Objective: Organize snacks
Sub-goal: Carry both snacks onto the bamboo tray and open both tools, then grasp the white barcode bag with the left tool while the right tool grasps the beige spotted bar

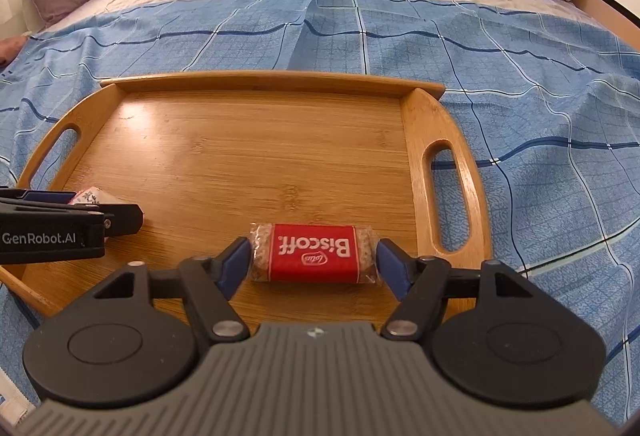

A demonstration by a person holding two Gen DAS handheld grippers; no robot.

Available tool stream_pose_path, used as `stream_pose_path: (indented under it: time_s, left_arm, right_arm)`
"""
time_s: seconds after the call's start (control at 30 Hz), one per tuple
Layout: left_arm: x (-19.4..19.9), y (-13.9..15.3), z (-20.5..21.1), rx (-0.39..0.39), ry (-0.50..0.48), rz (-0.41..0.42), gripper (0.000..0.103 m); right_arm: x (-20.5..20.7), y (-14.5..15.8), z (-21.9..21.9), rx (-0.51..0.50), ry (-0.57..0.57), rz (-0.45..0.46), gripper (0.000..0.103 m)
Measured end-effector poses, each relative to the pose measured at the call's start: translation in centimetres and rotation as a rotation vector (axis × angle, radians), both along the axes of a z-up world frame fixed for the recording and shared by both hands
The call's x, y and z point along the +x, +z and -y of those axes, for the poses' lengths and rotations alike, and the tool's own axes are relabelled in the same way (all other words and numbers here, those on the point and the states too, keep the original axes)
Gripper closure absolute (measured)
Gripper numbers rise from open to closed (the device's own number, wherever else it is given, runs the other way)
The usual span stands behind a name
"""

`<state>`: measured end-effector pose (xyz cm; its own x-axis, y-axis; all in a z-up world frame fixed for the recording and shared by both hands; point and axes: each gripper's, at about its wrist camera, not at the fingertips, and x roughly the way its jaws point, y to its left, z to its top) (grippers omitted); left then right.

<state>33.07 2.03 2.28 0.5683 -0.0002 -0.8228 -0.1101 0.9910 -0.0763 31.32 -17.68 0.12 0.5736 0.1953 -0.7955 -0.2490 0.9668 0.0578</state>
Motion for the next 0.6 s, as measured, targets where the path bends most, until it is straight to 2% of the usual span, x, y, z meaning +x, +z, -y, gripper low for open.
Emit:
stream_pose_path:
  time_s: [0.03, 0.23, 0.6]
  left_arm:
    - [-0.1, 0.1, 0.0, -0.001, -0.001, 0.007, 0.021]
    - [-1.4, 1.6, 0.0, 0.013, -0.032, 0.053, 0.016]
    - [-7.6, 4.8, 0.0, 0.076, -0.123, 0.176, 0.014]
  right_arm:
    - [-0.1, 0.0, 0.1, 0.007, 0.000, 0.002, 0.019]
    - [-1.0, 0.6, 0.4, 0.017, -0.009, 0.026, 0.013]
    - [-5.8, 3.4, 1.7, 0.039, 0.017, 0.121, 0.007]
